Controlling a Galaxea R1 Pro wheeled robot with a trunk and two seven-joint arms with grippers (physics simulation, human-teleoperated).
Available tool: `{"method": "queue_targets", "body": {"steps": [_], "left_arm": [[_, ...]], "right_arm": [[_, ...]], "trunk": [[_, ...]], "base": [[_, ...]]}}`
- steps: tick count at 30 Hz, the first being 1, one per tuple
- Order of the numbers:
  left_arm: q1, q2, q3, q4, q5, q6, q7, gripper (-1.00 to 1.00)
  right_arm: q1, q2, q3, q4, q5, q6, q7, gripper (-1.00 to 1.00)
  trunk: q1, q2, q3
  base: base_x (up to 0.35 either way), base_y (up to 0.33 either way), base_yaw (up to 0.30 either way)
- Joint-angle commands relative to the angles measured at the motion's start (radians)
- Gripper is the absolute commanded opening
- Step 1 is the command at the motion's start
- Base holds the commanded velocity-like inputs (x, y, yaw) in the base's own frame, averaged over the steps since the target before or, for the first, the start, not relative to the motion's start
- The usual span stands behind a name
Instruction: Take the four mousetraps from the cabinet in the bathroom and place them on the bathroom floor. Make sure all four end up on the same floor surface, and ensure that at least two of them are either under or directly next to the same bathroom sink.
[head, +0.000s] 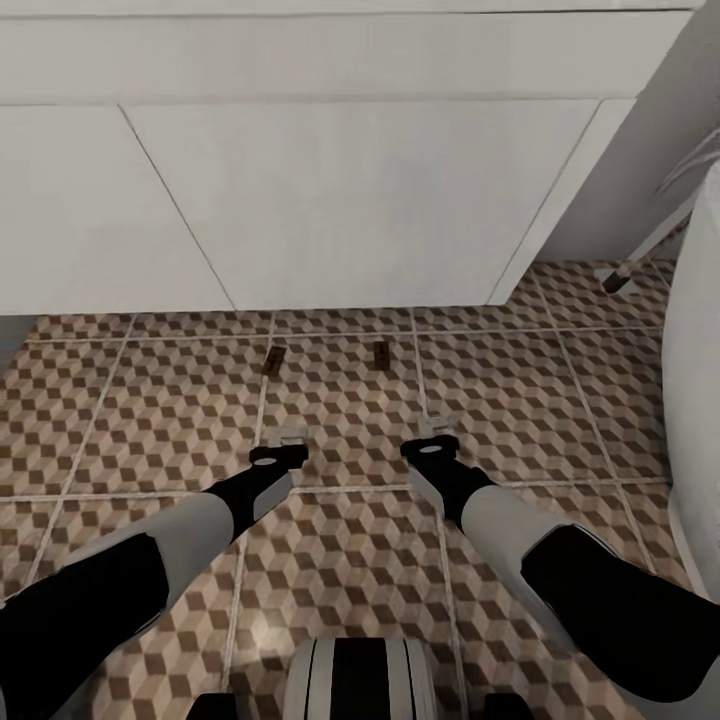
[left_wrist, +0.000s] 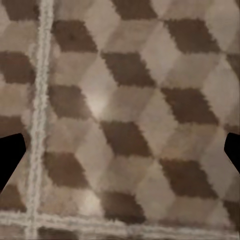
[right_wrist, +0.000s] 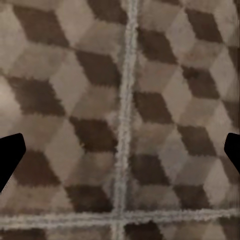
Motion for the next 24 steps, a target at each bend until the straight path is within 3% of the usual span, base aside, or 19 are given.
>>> {"method": "queue_targets", "body": {"steps": [1, 10, 24], "left_arm": [[0.005, 0.000, -0.008, -0.001, 0.009, -0.002, 0.005, 1.00], [0.053, -0.002, -0.009, 0.000, 0.007, 0.000, 0.006, 1.00], [0.169, -0.004, -0.009, 0.000, 0.007, 0.002, 0.005, 1.00]], "right_arm": [[0.000, 0.000, 0.009, -0.001, -0.006, 0.006, -0.006, 1.00], [0.009, 0.000, 0.010, 0.005, -0.006, 0.003, -0.005, 1.00], [0.113, 0.000, 0.014, 0.019, -0.002, -0.051, -0.004, 1.00]], "trunk": [[-0.001, 0.000, 0.003], [-0.005, 0.002, 0.038], [-0.011, 0.005, 0.092]], "base": [[0.000, 0.000, 0.000], [0.000, 0.000, 0.000], [0.000, 0.000, 0.000]]}}
